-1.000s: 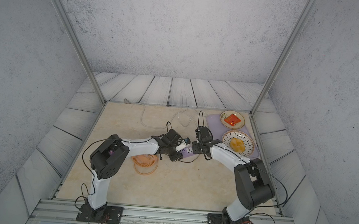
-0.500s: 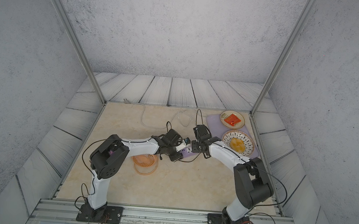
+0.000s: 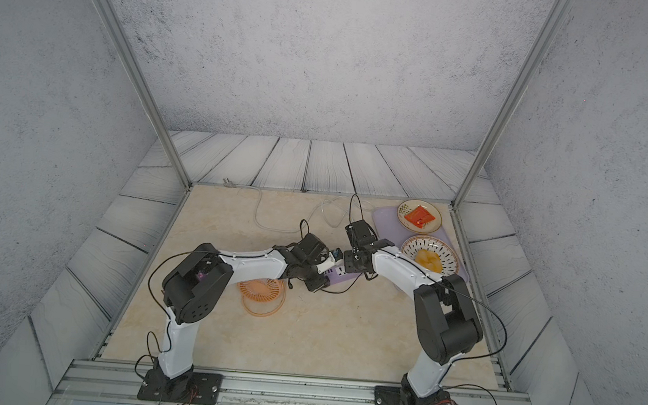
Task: Unplug the desk fan from the power strip
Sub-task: Remove the plug from the socket.
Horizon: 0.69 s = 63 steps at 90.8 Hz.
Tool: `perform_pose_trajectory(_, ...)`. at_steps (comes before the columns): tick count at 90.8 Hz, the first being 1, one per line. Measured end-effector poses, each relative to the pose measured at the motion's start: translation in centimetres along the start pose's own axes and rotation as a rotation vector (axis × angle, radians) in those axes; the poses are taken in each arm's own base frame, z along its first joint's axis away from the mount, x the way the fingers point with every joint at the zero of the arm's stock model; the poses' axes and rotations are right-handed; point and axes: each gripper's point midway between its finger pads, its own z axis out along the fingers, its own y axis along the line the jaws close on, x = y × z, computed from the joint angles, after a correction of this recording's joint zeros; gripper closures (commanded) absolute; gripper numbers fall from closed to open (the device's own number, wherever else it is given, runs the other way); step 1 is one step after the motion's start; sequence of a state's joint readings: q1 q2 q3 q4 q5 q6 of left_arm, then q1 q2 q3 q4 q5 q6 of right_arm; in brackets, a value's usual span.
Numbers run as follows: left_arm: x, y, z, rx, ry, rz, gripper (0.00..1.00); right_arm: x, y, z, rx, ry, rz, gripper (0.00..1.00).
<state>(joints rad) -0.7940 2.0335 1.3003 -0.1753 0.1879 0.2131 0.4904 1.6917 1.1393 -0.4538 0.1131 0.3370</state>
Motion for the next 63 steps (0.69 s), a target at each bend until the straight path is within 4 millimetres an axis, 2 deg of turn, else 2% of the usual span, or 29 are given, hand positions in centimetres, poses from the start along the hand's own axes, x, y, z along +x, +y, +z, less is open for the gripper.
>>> perform_pose_trajectory(28,0.03,-0.02,0.03,0.001,-0.001,-0.001,1.0,0.24,-0.16,-0.13,-0.015,-0.031,-0.01,0.73)
perform_pose_trajectory(44,-0.18,-0.05,0.13,0.002,-0.018,0.002,1.0,0.08,-0.55,-0.18,-0.02,-0.022,0.009,0.59)
perform_pose_trajectory(63,-0.24,-0.05,0.14,0.002,-0.022,-0.001,1.0,-0.01,-0.56,-0.16,-0.027,-0.021,0.013,0.48)
